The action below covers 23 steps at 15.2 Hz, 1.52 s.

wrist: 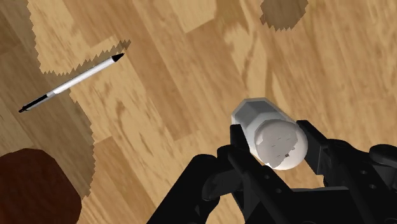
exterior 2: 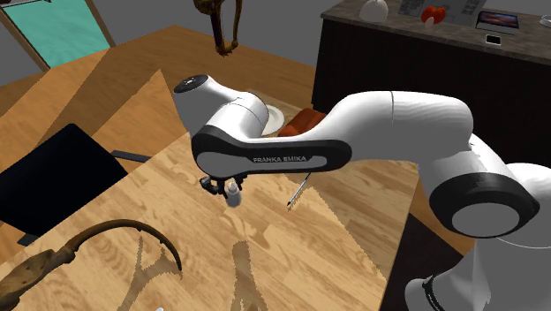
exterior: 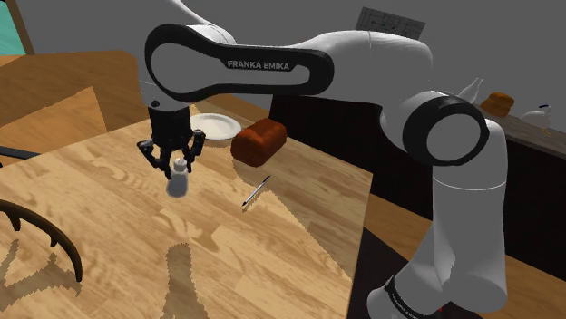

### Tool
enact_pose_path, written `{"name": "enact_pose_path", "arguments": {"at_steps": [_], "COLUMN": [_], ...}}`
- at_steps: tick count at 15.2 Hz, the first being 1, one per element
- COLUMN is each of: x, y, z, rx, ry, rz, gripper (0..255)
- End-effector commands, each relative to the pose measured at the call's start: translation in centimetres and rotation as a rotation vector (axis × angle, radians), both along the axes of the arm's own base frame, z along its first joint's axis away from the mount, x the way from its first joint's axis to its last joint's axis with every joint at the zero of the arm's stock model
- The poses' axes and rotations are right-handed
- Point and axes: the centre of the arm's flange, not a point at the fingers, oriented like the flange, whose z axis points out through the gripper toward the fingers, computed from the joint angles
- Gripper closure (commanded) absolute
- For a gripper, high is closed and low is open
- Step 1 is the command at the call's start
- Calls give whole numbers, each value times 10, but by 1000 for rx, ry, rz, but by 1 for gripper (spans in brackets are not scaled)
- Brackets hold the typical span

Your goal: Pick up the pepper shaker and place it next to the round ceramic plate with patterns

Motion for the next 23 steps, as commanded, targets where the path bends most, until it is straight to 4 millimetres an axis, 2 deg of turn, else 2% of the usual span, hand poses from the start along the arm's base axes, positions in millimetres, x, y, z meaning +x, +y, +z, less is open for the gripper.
{"name": "enact_pose_path", "arguments": {"at_steps": [1,18,19,23], "x": [0,0,0,23], "y": [-1,-1,-1,-46], "z": [10,100,101,84], "rx": [0,0,0,0], "ry": [0,0,0,0], "rz": [0,0,0,0], "gripper": [255,255,255,255]}}
